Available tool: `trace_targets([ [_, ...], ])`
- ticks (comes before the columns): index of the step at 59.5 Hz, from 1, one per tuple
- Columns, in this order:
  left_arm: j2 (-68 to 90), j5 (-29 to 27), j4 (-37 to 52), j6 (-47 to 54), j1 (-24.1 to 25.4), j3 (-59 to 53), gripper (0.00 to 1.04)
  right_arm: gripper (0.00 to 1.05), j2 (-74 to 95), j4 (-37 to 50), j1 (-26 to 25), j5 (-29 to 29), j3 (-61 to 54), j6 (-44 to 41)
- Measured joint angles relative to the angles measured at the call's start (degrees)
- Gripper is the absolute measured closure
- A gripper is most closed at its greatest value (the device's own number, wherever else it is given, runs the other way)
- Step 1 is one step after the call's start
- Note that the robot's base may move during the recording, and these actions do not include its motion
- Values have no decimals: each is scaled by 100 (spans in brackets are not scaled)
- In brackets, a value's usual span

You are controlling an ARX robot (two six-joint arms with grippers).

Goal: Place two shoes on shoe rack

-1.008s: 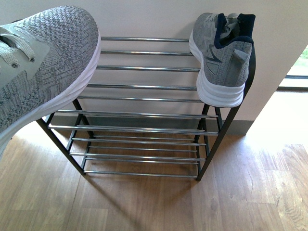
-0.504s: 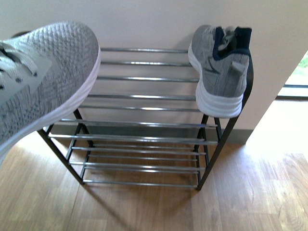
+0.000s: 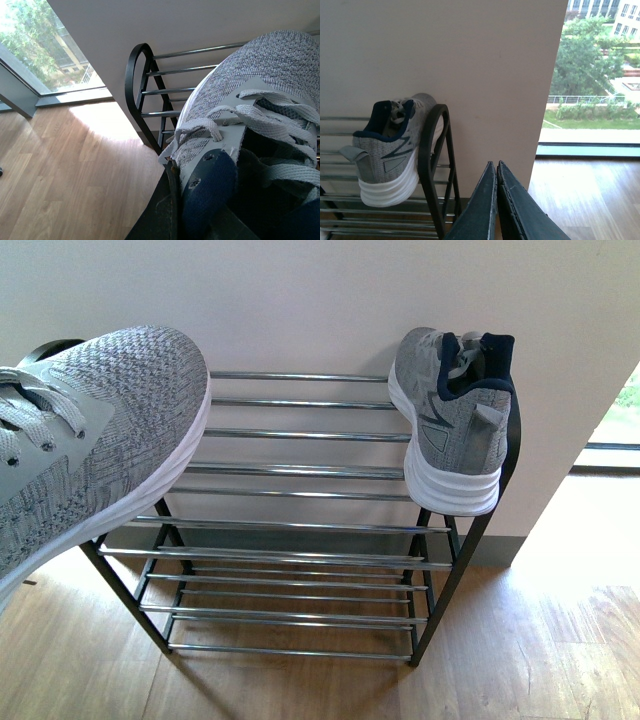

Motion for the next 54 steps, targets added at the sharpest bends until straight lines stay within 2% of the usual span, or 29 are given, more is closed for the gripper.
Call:
trace_targets([
  [18,0,2,0,0,0,0,103,103,-1130,-1062,0,0,-2,0],
  [54,0,2,0,0,0,0,103,103,-2326,-2238,0,0,-4,0],
])
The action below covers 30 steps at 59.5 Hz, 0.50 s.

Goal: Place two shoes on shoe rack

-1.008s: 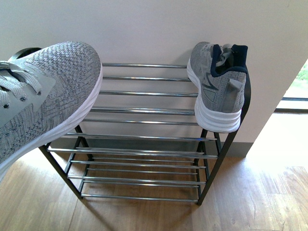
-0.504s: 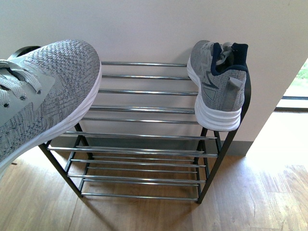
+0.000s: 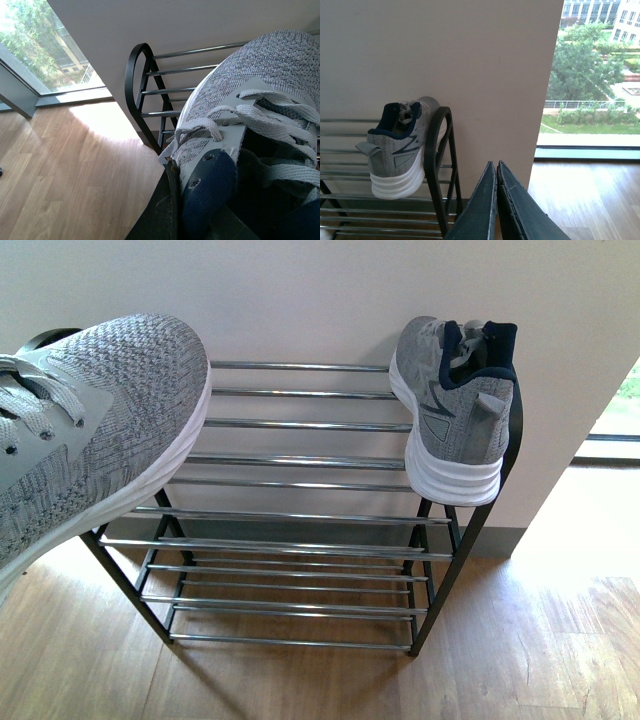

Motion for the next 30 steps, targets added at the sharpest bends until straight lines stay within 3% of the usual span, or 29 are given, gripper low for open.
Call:
trace_targets([
  [10,0,0,0,0,0,0,103,103,-205,-208,0,0,0,0],
  [15,0,0,0,0,0,0,103,103,-968,-1145,0,9,2,-2],
  [24,0,4,0,0,0,0,103,103,-1193,-1239,0,2,2,-2],
  [30,0,-2,0,0,0,0,103,89,-1209,-1241,0,2,2,-11],
])
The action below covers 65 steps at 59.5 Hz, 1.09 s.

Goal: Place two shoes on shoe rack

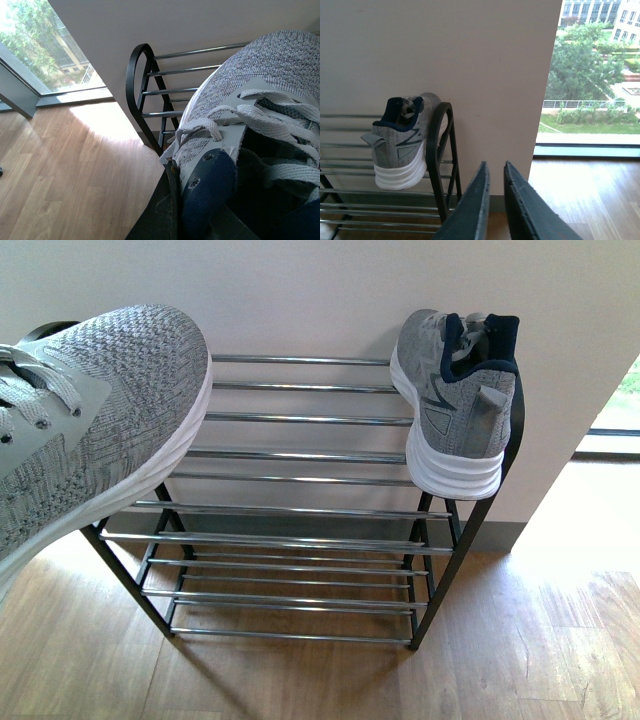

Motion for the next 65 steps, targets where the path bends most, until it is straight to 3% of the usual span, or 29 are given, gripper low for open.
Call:
trace_targets([
  [21,-2,-57,0,-2,7,0,103,33,-2,-7,2,-24,0,-2],
  [27,592,-1436,-389,-772,-76,334,103,17,-4,-11,0,33,0,-2],
  [31,1252,-1703,-435,-1392,44,802,103,8,-4,-11,0,22,0,2],
  [38,2354,-1259,-367,-2341,417,1729,103,9,-7,-11,0,20,0,-2],
  [42,3112,-721,-195,-2638,579,2380,103,9,-9,-11,0,15,0,-2],
  [49,4371,-57,-4,-2686,750,3434,103,9,-9,-11,0,4,0,-2],
  [65,6245,850,-79,-2396,848,5362,103,9,-9,-11,0,4,0,-2],
])
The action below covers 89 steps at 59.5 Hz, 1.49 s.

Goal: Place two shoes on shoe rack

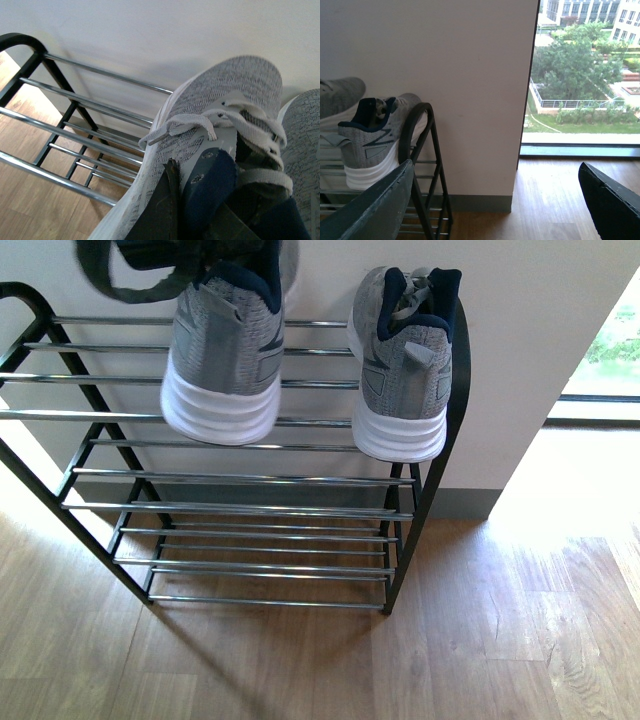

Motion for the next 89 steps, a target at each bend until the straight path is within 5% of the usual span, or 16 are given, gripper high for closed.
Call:
trace_targets([
  [36,1207,457,-529,-302,-85,979,102,9,0,0,0,-2,0,0],
  [52,658,706,-216,-299,-68,590,56,9,0,0,0,-2,0,0],
  [58,-42,337,457,157,-72,11,40,9,0,0,0,-2,0,0],
  [62,-728,581,2881,1377,96,-1139,56,9,0,0,0,-2,0,0],
  [70,-1482,964,4861,2444,498,-2667,75,9,0,0,0,-2,0,0],
  [80,-2365,1416,5528,2876,1119,-4251,104,9,0,0,0,-4,0,0],
  [89,-3303,2020,5635,2999,1624,-5368,103,9,0,0,0,-2,0,0],
])
